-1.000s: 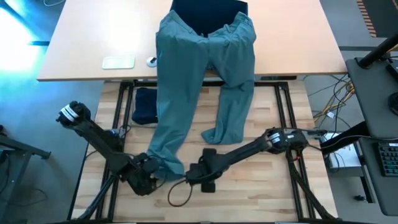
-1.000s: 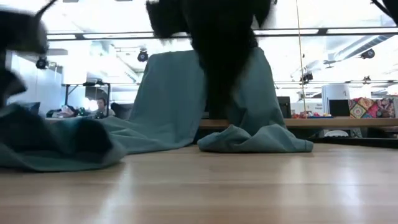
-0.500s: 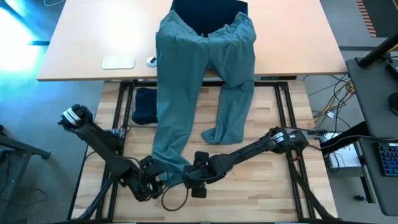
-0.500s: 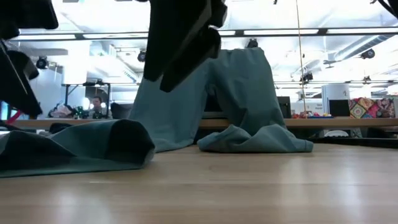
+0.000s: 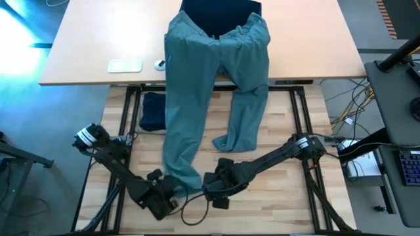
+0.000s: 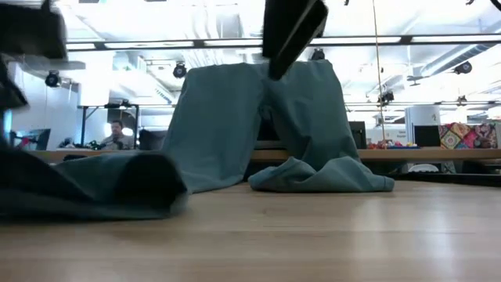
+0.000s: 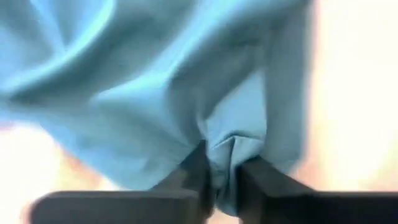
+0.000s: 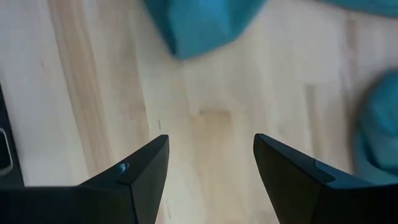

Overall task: Fold Laundry from Bin
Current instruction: Fold the gray pants

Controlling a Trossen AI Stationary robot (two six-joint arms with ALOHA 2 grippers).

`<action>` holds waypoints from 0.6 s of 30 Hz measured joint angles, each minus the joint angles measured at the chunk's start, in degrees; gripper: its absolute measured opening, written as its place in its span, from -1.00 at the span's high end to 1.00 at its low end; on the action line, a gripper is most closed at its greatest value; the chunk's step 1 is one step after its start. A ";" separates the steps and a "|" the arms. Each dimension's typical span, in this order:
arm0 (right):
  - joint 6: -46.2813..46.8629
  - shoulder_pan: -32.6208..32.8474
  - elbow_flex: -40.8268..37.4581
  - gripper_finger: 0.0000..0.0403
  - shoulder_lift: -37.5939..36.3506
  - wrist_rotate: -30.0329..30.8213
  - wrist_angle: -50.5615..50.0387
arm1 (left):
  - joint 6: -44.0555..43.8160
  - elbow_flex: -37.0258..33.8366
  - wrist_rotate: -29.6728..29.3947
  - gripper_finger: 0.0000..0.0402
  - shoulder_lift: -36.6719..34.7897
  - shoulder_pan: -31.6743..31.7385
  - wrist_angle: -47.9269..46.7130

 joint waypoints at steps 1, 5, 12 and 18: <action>-0.02 -0.02 0.00 -0.15 -0.89 0.22 -1.29 | 0.18 1.91 0.05 0.91 -0.72 -1.33 -1.17; -0.57 -0.04 -0.02 -0.15 -4.16 0.35 -3.44 | -0.07 9.80 0.69 0.92 -2.17 -8.13 -10.25; -4.96 -0.23 -0.09 -0.15 -6.64 2.26 -2.14 | -9.33 14.49 3.41 0.93 -1.56 -18.46 -19.98; -4.69 -0.82 -0.14 -0.15 -6.67 3.46 -2.26 | -15.57 13.09 9.31 0.55 -1.57 -20.14 -20.89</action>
